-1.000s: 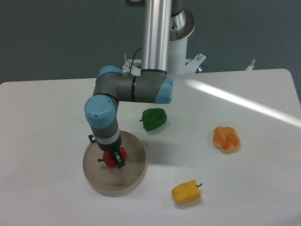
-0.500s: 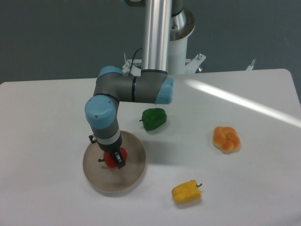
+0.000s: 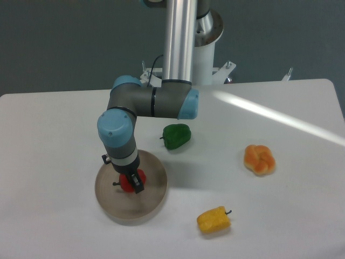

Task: Place the red pepper on the plate
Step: 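Lift the open gripper up and away from the plate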

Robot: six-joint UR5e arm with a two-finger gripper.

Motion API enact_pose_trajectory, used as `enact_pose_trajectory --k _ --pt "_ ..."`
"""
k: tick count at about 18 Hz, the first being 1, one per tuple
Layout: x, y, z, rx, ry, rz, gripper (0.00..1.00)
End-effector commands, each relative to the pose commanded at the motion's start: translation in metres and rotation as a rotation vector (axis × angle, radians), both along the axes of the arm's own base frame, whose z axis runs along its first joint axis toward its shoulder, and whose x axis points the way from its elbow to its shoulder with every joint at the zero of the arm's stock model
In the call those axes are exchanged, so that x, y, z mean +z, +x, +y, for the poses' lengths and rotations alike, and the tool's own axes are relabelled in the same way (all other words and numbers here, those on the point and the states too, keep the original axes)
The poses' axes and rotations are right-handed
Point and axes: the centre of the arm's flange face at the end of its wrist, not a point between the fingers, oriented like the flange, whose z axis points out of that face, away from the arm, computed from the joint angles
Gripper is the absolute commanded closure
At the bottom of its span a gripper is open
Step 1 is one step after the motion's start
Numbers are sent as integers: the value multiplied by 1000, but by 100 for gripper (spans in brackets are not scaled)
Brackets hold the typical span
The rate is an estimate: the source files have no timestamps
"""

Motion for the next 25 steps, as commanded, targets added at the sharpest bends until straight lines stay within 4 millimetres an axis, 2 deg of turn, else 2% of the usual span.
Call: enact_pose_trajectory --k 3,6,9,12,16,17,20,21,25 --pt "6 -3 -3 -2 7 -1 1" --pt "20 -11 -7 8 20 15 0" --pt "37 -26 -16 28 36 23 0" --pt "49 -51 -29 40 42 34 0" --pt "67 -112 -61 -3 53 65 0" --pt "69 -135 -73 -32 51 74 0" --pt "93 -196 -117 -89 62 120 0" --pt "98 -207 -124 -108 61 131 0" --pt "98 -228 -140 -136 46 143 0"
